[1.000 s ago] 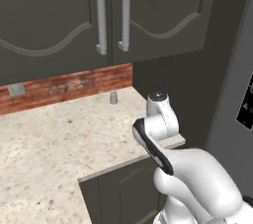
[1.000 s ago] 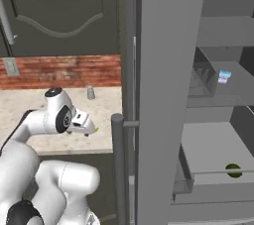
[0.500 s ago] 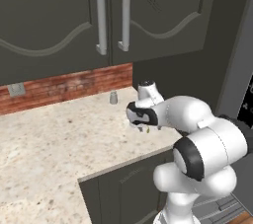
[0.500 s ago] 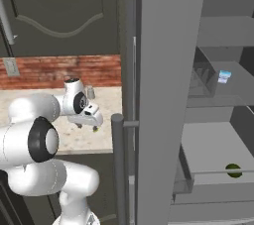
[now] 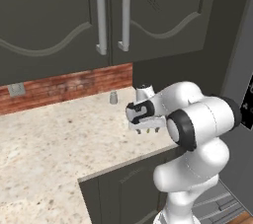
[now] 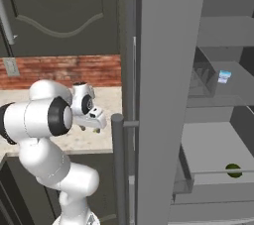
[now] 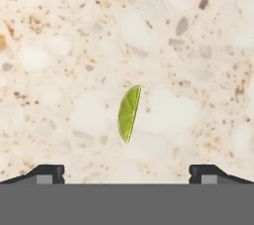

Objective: Place the lemon wedge and lime inside the fridge drawer. Close the drawer after placing the vegetables.

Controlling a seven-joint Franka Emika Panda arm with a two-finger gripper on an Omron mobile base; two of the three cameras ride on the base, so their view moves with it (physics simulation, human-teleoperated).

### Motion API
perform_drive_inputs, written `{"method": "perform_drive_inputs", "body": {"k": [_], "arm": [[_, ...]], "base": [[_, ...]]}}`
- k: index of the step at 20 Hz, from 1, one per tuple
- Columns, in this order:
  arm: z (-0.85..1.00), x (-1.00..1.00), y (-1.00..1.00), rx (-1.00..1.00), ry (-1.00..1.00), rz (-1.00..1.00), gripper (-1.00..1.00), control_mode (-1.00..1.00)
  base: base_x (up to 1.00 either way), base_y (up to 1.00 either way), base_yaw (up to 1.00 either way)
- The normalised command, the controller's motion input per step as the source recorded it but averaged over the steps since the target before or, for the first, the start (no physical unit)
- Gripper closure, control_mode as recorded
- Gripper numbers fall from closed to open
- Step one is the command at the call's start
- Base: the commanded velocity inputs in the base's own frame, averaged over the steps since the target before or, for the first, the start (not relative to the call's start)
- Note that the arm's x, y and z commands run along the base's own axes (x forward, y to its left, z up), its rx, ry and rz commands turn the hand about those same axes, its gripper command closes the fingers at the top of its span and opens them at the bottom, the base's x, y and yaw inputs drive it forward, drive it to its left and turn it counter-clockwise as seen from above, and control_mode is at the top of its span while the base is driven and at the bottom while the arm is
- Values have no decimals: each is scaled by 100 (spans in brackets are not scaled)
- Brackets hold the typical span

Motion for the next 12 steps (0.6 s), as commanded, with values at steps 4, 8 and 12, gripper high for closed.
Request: {"method": "perform_drive_inputs", "body": {"k": [4,8,12], "arm": [[-21,30,0,3,-6,-6,-100,-100],[-26,22,-2,2,-12,-9,-100,-100],[-29,26,-4,1,-10,-11,-100,-100]], "base": [[0,0,0],[0,0,0],[0,0,0]]}}
